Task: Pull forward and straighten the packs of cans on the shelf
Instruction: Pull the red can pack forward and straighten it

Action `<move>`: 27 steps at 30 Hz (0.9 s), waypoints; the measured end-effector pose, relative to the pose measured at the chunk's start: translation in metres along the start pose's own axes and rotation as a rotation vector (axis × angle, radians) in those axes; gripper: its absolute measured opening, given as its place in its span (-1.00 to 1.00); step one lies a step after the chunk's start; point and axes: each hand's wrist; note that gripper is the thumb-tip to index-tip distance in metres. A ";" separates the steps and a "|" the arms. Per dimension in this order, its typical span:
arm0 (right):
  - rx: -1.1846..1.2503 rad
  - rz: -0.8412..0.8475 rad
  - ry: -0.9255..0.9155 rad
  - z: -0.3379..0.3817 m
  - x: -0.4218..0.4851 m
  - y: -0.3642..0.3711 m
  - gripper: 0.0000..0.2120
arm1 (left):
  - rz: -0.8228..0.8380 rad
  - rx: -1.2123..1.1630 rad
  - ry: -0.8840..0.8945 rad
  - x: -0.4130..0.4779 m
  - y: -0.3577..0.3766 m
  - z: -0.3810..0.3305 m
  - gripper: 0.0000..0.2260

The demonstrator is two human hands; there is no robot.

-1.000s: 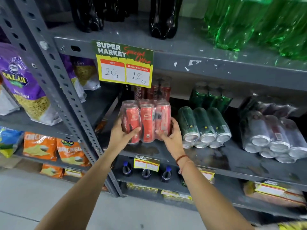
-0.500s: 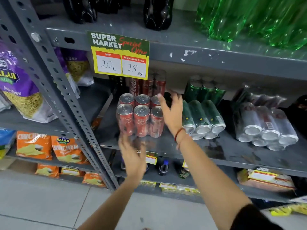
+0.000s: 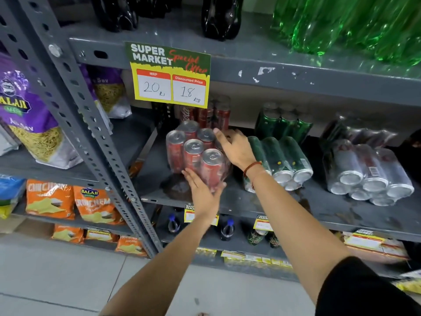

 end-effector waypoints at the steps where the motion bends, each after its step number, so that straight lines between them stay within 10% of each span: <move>1: -0.008 -0.042 0.007 0.000 -0.008 0.001 -0.53 | 0.016 -0.009 0.009 0.008 -0.011 0.002 -0.02; 8: 0.101 -0.259 0.035 0.036 -0.067 0.031 -0.60 | 0.336 0.325 0.018 0.068 -0.118 0.019 -0.48; 14: 0.261 -0.290 -0.025 0.038 -0.053 0.025 -0.80 | -0.387 -0.030 -0.057 0.059 -0.121 0.034 -0.67; 16: 0.232 -0.364 0.093 0.015 -0.028 0.015 -0.83 | -0.340 -0.141 -0.051 0.046 -0.106 0.037 -0.64; 22: 0.465 0.186 0.205 -0.022 -0.018 0.022 -0.66 | -0.103 -0.140 0.046 0.037 -0.092 0.036 -0.53; 27: 0.530 0.038 0.137 -0.014 -0.038 0.042 -0.57 | -0.027 0.119 0.063 0.059 -0.104 0.034 -0.65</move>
Point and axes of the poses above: each hand's wrist, its own x-axis towards the middle knuckle, its own y-axis out of the palm, z = x × y, and after that the axes turned 10 degrees about -x, right-handed
